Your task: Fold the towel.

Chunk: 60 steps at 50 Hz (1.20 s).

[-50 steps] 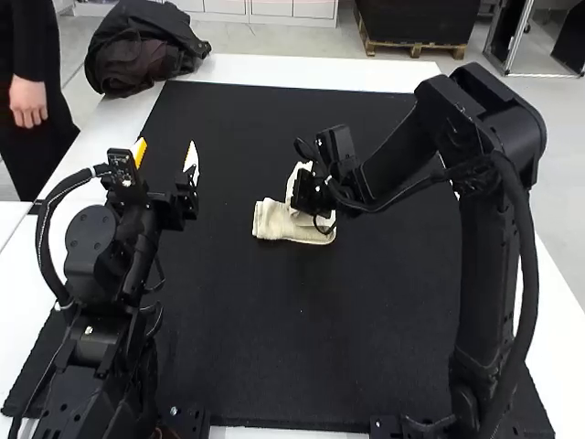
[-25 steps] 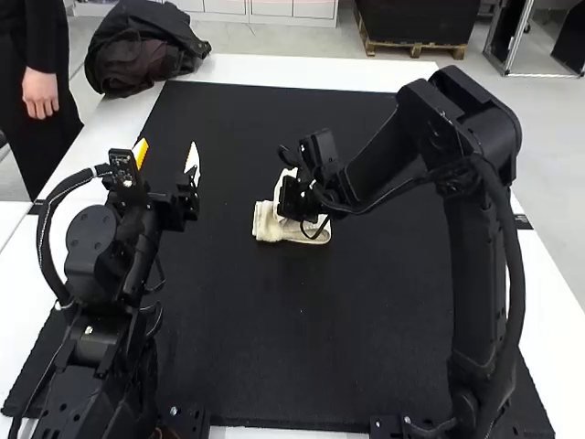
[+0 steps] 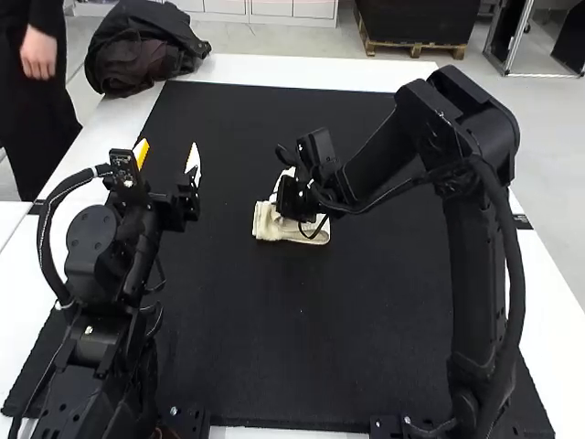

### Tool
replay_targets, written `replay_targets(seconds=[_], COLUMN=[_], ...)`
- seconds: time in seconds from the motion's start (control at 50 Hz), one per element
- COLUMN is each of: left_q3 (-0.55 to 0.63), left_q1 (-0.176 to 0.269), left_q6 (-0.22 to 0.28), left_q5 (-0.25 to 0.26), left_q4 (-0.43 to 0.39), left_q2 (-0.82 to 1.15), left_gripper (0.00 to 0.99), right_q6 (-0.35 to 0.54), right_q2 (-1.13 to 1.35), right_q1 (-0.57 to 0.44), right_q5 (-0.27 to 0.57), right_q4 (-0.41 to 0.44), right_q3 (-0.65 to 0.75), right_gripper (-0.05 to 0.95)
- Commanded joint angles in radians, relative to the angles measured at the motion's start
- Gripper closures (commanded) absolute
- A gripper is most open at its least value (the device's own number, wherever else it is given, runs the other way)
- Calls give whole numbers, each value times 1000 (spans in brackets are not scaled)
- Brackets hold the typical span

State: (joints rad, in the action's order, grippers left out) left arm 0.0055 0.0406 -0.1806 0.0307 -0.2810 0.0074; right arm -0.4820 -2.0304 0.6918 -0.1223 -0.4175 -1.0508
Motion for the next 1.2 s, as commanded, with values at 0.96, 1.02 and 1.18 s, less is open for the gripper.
replay_targets(seconds=[0.96, 1.02, 1.18], left_q3=[19, 19, 17], left_q1=[5, 5, 5], left_q6=[0, 0, 0], left_q5=[11, 11, 12], left_q4=[-3, -3, -3], left_q2=[-11, -11, -11], left_gripper=[52, 52, 52], right_q6=[-1, -1, 0], right_q2=[145, 147, 147], right_q1=[20, 8, -35], right_q5=[-7, -7, -17], right_q4=[108, 109, 118], right_q3=[-80, -80, -78], right_gripper=[0, 3, 157])
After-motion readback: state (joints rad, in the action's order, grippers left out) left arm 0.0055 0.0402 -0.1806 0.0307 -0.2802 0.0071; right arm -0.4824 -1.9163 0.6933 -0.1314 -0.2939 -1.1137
